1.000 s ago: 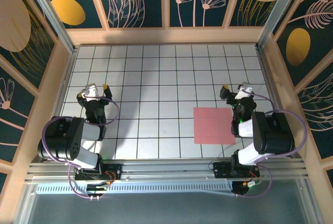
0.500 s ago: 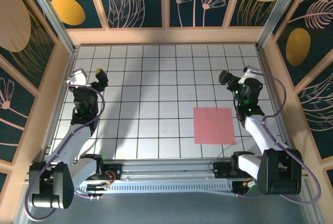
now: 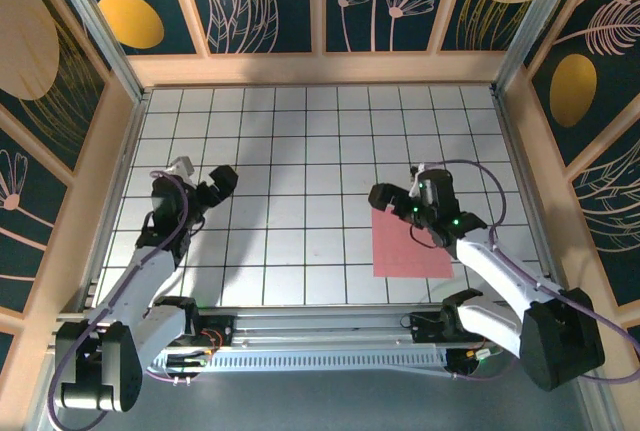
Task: Fold a paper plane with a square sheet of paper (fold left side to right side)
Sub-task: Move the square sheet of paper to the center of the table.
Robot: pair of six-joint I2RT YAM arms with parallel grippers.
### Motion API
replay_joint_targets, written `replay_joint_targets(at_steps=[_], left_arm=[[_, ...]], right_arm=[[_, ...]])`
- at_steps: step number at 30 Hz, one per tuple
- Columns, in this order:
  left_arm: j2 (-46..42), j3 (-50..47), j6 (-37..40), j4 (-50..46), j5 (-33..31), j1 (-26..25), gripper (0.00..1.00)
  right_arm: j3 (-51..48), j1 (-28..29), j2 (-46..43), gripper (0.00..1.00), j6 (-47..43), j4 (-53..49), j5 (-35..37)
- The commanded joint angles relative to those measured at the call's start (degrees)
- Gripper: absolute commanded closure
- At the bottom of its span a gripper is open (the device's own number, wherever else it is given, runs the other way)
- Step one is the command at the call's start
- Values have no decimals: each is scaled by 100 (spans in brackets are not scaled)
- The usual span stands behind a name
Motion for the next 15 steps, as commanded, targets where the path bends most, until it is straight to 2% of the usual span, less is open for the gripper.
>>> replay_joint_targets(at_steps=[1,5,10,15], left_arm=[[-198,-191,-463,-81,602,-142,1],[-139,-241,-520,7,611,-427,1],[147,-153,-566,189,514,-689,1],[270,-34,-572,206,386,-730,1]], right_arm=[[-358,139,-173,1,475,-265,-368],[-708,273,-113,3,653,-33,-750],[-821,490,176,3,721,168,-716],[-844,645,580,4,743,510,-681]])
